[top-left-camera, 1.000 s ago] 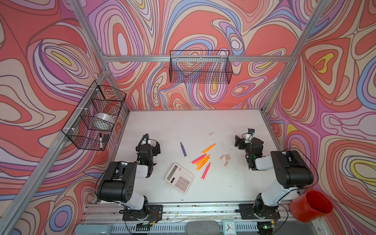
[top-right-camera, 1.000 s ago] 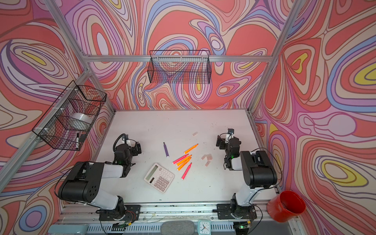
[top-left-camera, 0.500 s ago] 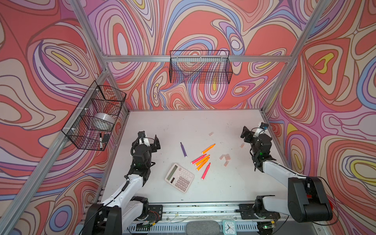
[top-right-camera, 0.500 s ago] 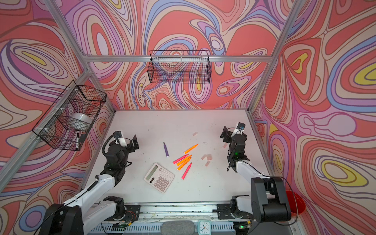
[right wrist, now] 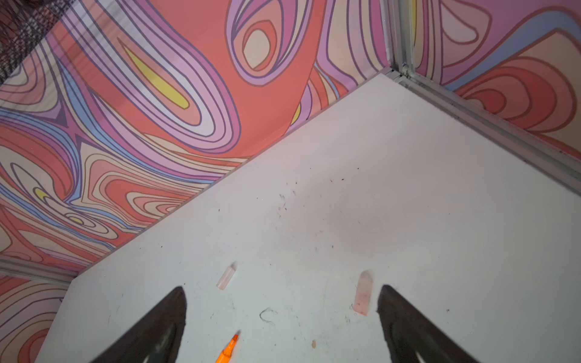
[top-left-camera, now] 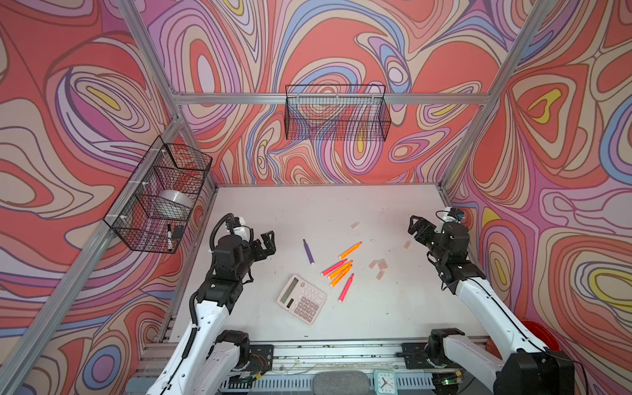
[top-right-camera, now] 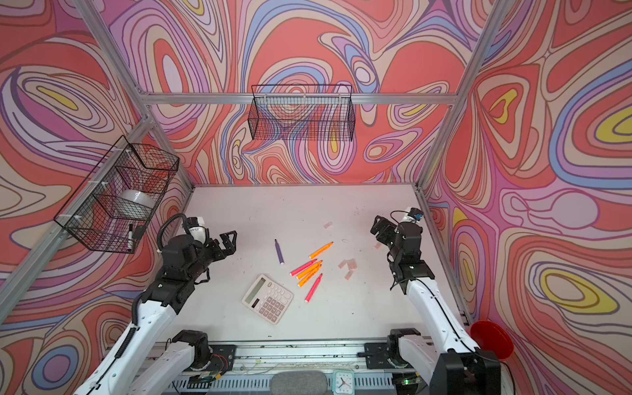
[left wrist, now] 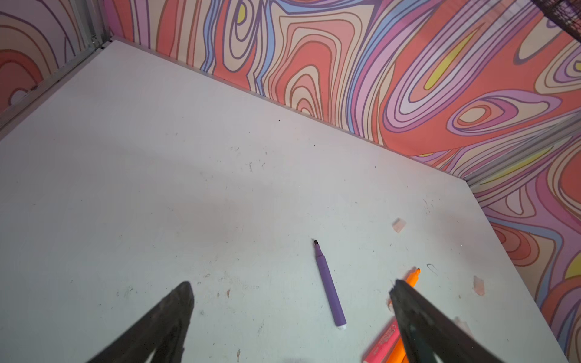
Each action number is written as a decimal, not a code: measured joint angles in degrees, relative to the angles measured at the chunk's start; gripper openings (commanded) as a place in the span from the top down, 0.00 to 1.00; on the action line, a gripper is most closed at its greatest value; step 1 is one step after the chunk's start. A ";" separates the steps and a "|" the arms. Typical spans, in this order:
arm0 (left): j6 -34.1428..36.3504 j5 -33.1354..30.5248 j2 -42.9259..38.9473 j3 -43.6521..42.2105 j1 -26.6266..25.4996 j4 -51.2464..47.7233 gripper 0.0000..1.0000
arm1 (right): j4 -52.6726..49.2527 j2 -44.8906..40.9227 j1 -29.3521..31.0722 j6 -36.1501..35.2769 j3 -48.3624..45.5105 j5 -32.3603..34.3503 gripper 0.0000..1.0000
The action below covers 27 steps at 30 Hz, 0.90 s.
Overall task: Insert the pens into the pen caps
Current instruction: 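Lower the left gripper over the purple marker while the right gripper hovers near the caps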
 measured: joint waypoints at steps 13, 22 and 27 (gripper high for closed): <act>-9.84 -16.50 -2.29 1.49 0.07 -19.19 0.06 | 4.28 2.29 0.00 1.27 -6.25 3.06 0.04; -15.56 -9.75 1.57 1.46 -0.17 -19.06 0.27 | 8.50 9.66 0.00 2.29 -7.26 11.61 0.07; -18.82 -7.67 12.68 1.62 -9.01 -16.70 0.25 | 11.63 9.35 0.00 3.02 -9.60 12.83 0.06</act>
